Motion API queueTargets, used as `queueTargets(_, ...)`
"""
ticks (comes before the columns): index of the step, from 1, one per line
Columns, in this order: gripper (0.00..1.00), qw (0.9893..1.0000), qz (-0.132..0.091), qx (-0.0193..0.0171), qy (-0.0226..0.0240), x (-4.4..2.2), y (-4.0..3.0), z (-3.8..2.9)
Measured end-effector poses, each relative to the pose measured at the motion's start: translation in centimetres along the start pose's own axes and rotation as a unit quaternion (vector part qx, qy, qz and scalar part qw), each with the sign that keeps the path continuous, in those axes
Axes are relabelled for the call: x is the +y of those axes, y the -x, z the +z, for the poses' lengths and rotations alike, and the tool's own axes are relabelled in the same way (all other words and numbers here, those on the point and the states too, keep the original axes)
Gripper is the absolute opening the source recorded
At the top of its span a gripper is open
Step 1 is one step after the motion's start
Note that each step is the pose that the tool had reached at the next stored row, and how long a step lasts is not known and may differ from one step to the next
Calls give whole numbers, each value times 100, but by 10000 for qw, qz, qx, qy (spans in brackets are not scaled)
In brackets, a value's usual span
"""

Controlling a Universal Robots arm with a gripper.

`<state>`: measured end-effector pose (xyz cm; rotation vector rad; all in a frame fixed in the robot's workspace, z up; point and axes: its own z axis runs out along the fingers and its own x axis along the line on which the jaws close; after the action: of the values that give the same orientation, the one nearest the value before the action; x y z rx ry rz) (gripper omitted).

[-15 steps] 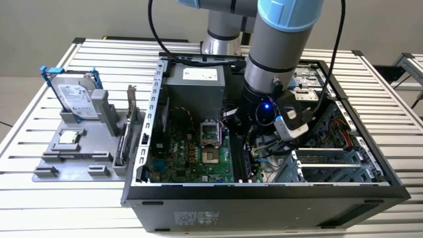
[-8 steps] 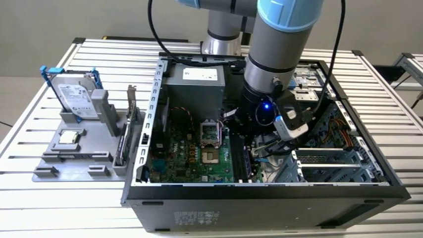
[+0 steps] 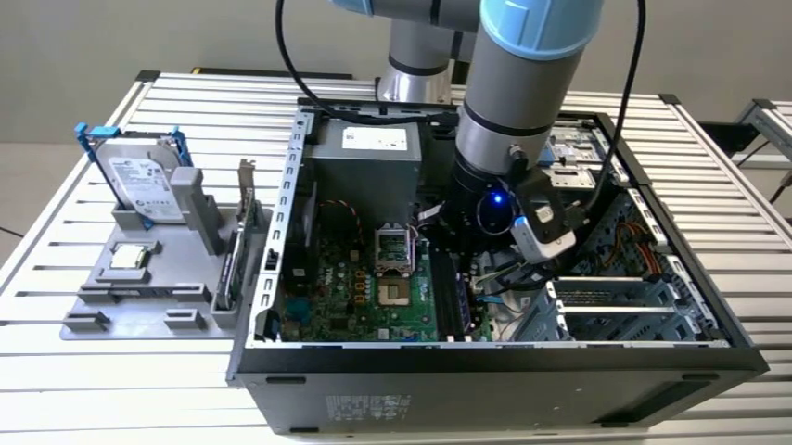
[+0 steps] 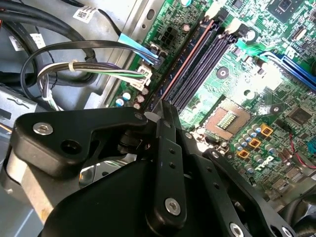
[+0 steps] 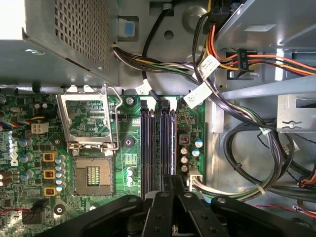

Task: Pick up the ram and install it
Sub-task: 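Press down the ram until it locks into place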

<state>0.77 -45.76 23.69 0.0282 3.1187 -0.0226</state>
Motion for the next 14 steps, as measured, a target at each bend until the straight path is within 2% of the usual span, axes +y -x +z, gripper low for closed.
queueTargets(10,0,10000,-6,0,-1,7,-4,0)
queueTargets(14,0,9995,-301,-4,6,14,-4,4)
